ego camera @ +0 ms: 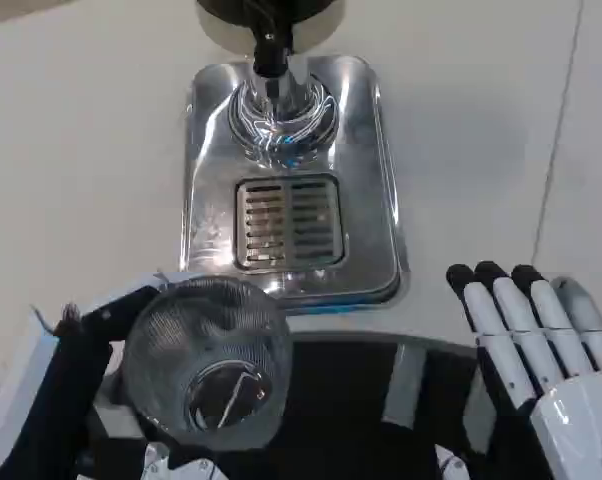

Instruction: Grasp the cup under the faucet to collect the drink, then remove the cup.

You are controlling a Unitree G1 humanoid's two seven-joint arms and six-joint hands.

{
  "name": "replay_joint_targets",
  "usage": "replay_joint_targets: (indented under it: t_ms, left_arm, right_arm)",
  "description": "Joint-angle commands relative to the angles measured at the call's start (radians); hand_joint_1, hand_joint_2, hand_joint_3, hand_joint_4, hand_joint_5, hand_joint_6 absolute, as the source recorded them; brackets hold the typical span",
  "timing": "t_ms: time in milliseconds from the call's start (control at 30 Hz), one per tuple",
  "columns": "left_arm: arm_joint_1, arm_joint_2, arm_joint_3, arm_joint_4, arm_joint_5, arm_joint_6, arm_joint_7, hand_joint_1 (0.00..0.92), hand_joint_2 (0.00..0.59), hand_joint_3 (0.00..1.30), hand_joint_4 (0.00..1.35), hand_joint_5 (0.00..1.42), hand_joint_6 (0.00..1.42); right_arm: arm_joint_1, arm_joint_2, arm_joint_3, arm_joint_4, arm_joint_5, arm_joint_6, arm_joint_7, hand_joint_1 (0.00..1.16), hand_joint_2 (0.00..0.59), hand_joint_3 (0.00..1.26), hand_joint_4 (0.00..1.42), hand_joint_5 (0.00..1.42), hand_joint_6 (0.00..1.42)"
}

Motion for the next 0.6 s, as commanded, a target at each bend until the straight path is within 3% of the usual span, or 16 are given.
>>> replay_joint_targets:
  t_ms: [33,367,600]
  left_arm:
    - [-0.010,-0.009,-0.001,-0.008,-0.013,-0.017,-0.007,0.688,0.067,1.20,1.28,1.35,1.42]
    - [-0.045,-0.015,-0.003,0.012,-0.013,0.005,-0.020,0.687,0.067,1.20,1.28,1.35,1.42]
    - [-0.157,-0.051,0.006,0.119,0.033,0.065,0.021,0.687,0.067,1.20,1.28,1.35,1.42]
  right_arm:
    - [-0.002,0.008,0.007,-0.012,-0.007,-0.010,0.017,0.40,0.582,0.00,0.00,0.00,0.00]
    - [-0.043,0.033,0.004,0.014,0.019,-0.002,0.035,0.41,0.582,0.00,0.00,0.00,0.00]
    - [-0.055,0.055,-0.014,0.022,0.037,0.015,0.040,0.42,0.585,0.00,0.00,0.00,0.00]
